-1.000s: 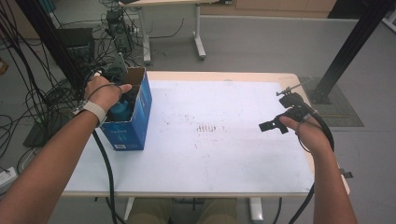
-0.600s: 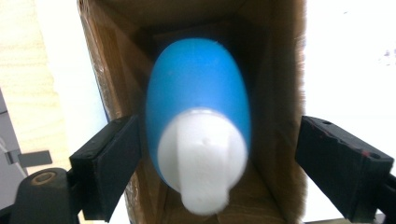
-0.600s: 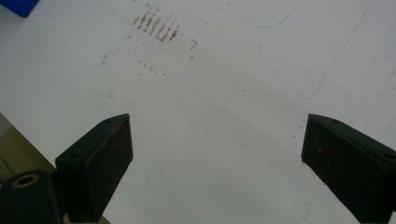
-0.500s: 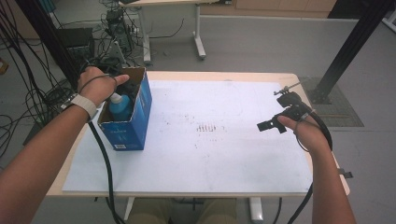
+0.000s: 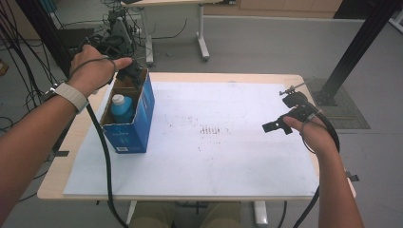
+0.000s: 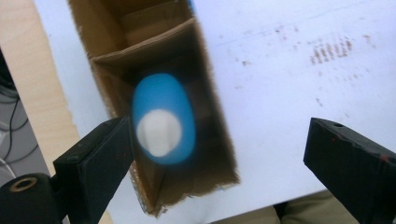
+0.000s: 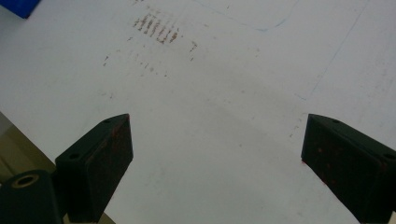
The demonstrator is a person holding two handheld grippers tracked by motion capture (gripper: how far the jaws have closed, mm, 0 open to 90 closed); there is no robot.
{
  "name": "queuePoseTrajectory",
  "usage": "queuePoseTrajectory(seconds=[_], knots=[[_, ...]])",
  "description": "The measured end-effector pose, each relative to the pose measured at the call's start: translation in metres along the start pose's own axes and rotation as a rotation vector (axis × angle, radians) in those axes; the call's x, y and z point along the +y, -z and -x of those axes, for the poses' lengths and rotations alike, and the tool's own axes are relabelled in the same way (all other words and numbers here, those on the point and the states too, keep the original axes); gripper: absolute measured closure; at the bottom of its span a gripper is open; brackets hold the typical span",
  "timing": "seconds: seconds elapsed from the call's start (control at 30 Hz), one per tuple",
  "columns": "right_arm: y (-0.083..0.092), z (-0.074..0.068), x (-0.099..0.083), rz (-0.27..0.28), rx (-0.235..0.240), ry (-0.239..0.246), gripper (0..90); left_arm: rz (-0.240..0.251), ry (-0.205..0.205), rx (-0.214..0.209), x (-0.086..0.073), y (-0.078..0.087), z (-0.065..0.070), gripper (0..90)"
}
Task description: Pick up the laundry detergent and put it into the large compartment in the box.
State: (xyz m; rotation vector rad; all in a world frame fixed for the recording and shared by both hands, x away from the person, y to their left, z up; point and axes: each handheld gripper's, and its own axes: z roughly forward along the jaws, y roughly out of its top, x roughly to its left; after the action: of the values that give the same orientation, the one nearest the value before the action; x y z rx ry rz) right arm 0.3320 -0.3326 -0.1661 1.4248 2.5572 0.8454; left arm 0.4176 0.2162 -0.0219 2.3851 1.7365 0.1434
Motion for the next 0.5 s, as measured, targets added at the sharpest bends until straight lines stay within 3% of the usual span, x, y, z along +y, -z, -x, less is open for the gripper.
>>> queuePoseTrajectory(seconds=[0.23, 0.5], knots=[[0.004, -0.001, 0.0, 0.002, -0.004, -0.002, 8.8, 0.032, -0.096, -0.009, 0.001, 0.027, 0.016, 8.7], [0.008, -0.004, 0.001, 0.002, -0.009, -0.007, 8.8, 0.028, -0.293, -0.108, 0.006, 0.044, 0.033, 9.1]])
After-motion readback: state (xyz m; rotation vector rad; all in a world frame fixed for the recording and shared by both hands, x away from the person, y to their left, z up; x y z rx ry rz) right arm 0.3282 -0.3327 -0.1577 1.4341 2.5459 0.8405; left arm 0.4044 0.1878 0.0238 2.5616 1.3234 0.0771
